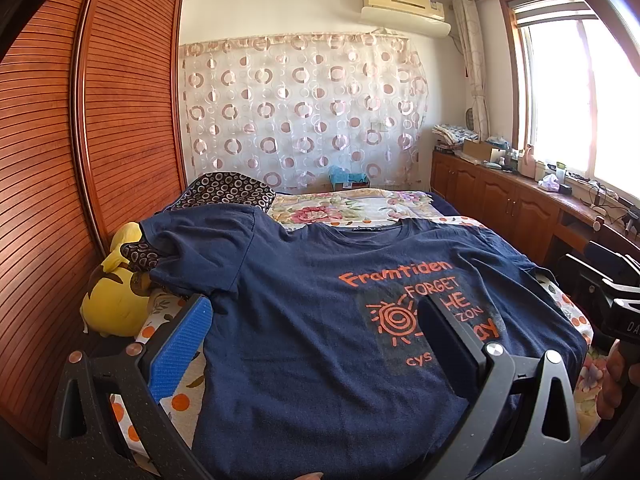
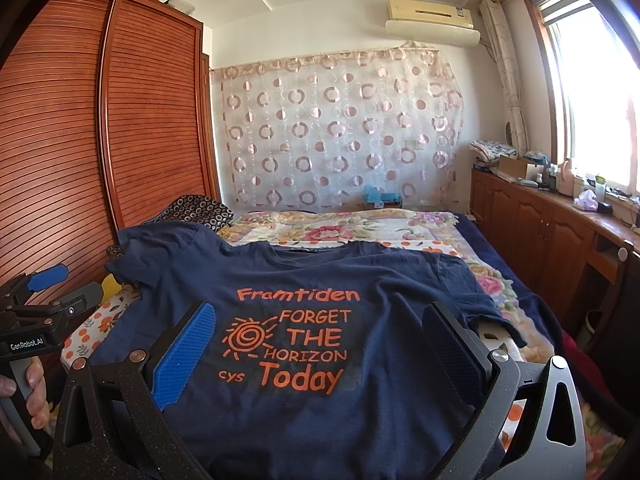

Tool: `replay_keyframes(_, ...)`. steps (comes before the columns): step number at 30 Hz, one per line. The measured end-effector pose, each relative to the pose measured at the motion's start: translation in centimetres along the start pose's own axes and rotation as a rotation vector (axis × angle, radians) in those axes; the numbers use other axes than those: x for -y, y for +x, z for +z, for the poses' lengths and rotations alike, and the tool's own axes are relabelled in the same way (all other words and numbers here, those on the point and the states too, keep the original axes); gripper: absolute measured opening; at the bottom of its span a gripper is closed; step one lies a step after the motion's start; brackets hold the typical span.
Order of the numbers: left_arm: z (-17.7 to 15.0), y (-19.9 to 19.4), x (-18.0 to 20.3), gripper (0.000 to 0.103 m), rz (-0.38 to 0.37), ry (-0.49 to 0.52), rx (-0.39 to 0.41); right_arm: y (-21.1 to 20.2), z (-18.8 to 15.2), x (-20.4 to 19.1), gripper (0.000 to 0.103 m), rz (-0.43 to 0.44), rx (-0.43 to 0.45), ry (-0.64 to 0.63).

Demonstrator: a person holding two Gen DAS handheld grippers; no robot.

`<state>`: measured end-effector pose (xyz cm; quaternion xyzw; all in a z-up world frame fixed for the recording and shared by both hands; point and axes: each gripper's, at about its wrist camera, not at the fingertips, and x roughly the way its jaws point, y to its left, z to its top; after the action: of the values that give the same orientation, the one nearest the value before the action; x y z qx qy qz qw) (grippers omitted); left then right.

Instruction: Fold small clothes

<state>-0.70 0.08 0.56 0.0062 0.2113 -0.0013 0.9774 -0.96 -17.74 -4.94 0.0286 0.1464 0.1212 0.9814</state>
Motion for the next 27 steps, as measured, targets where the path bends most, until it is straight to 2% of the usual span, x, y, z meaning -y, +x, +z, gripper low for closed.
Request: replay_keyframes(27, 0.48, -0.31, 0.11, 0.103, -0.003, -0.004, 0.012, 0.1, 0.18, -0.19, 0.103, 0.004, 0.006, -0.002)
